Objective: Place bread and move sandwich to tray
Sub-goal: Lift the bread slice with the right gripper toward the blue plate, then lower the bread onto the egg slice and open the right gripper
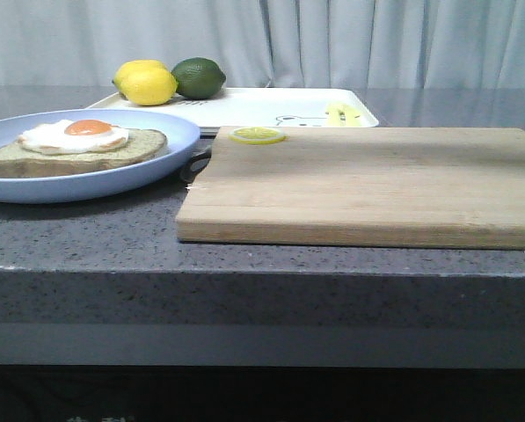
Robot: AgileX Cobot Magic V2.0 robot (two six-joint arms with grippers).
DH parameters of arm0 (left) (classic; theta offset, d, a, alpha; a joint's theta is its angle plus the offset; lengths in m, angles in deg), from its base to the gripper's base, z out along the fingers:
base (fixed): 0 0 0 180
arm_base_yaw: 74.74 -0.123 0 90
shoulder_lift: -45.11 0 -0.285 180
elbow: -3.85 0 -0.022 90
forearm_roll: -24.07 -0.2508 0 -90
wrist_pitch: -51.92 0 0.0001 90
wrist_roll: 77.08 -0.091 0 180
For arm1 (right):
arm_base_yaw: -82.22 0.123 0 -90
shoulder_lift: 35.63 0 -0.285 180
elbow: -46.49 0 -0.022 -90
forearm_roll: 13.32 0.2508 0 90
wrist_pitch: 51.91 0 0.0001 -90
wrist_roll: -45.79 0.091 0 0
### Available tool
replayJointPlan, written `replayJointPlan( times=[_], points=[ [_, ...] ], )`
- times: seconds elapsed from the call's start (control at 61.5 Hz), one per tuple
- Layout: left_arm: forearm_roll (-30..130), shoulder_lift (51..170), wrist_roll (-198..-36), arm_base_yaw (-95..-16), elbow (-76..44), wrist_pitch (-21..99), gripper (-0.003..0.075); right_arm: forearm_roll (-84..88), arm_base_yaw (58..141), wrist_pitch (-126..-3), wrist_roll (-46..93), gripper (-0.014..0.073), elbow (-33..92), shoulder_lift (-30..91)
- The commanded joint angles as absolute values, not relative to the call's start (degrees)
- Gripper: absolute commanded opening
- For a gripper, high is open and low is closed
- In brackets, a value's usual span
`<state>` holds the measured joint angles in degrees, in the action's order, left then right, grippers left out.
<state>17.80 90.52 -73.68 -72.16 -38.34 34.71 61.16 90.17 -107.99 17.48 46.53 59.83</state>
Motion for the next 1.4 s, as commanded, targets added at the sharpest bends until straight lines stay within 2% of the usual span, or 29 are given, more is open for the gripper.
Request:
replayJointPlan(
  times=[0.0,0.163,0.325,0.634,1.025,1.106,1.252,1.383],
  points=[
    [18.1,90.8,-73.6,-71.9,-36.7,39.5,0.0472,68.7,95.5,-101.0,17.5,-0.0065,47.6,59.9],
    [18.1,90.8,-73.6,-71.9,-36.7,39.5,0.0472,74.7,102.8,-95.1,17.5,-0.0065,47.6,65.8],
    [18.1,90.8,-73.6,-71.9,-36.7,39.5,0.0472,77.2,105.9,-87.0,17.5,-0.0065,47.6,70.6],
    [18.1,90.8,-73.6,-71.9,-36.7,39.5,0.0472,80.9,106.5,-87.3,17.5,-0.0007,47.8,76.0],
    [18.1,90.8,-73.6,-71.9,-36.7,39.5,0.0472,80.1,109.1,-86.3,17.5,0.0004,47.8,77.1],
    [18.1,90.8,-73.6,-71.9,-36.7,39.5,0.0472,80.1,109.1,-86.4,17.5,0.0071,47.8,77.1],
    [18.1,90.8,-73.6,-71.9,-36.7,39.5,0.0472,80.1,109.1,-86.6,17.5,0.0311,47.8,77.1],
    [18.1,90.8,-73.6,-71.9,-36.7,39.5,0.0472,80.1,109.1,-87.1,17.5,0.0377,47.8,77.1]
  ],
)
